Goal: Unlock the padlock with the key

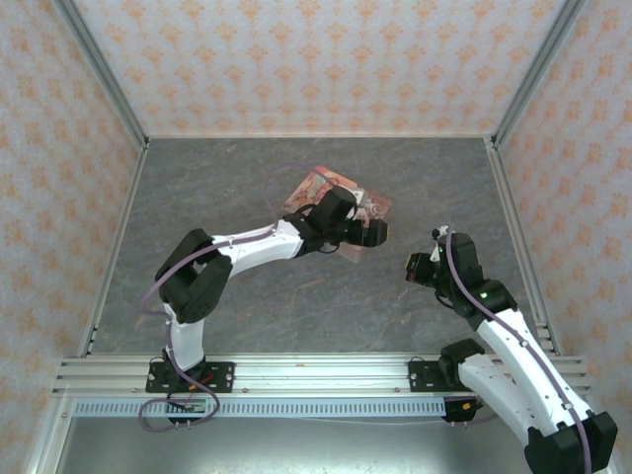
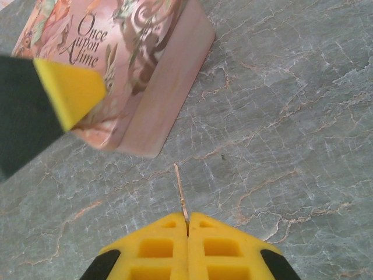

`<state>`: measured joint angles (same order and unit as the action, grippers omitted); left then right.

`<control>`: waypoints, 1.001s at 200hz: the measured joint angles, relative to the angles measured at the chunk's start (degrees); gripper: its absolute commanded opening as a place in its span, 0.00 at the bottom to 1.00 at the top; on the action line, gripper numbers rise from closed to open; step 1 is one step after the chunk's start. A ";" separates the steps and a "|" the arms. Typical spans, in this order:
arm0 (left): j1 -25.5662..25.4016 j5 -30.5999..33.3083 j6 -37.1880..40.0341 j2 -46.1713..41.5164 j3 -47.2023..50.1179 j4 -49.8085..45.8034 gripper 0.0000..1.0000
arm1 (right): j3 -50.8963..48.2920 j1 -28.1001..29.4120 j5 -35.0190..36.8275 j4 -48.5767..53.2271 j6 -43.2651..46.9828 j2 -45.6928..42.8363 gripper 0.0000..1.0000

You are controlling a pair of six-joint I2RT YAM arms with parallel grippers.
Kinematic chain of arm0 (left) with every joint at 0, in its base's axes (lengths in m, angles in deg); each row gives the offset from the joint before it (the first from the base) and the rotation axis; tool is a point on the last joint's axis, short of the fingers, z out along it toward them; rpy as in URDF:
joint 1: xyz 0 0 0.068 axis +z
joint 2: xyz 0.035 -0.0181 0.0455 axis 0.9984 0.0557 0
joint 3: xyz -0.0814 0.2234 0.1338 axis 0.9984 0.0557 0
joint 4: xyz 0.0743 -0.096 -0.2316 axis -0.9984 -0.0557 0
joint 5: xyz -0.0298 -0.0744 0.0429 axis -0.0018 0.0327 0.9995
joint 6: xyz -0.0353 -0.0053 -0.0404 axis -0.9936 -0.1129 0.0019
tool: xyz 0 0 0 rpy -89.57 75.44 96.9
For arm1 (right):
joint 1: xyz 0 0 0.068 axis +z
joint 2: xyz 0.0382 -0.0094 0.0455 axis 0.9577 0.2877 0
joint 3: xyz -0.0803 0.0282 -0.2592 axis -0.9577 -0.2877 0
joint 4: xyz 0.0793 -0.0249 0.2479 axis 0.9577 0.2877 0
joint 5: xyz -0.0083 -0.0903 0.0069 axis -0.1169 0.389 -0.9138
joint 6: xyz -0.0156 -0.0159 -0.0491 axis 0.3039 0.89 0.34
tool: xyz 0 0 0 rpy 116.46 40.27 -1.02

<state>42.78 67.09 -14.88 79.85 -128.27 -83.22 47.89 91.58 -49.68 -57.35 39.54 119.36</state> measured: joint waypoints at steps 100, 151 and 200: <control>0.26 2.99 5.27 -10.40 4.68 -0.48 0.95 | -1.68 0.00 -6.97 -6.34 -1.01 4.26 0.00; 1.33 7.50 13.07 -27.41 18.53 4.37 0.91 | -2.05 0.00 -13.44 -17.07 -4.17 13.03 0.00; 2.10 14.19 17.81 -36.70 34.47 6.56 1.00 | 0.70 0.09 -18.08 -25.81 -6.75 24.52 0.00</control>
<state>44.87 81.28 2.94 43.16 -93.80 -76.66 48.59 91.67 -67.76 -83.16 32.78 143.89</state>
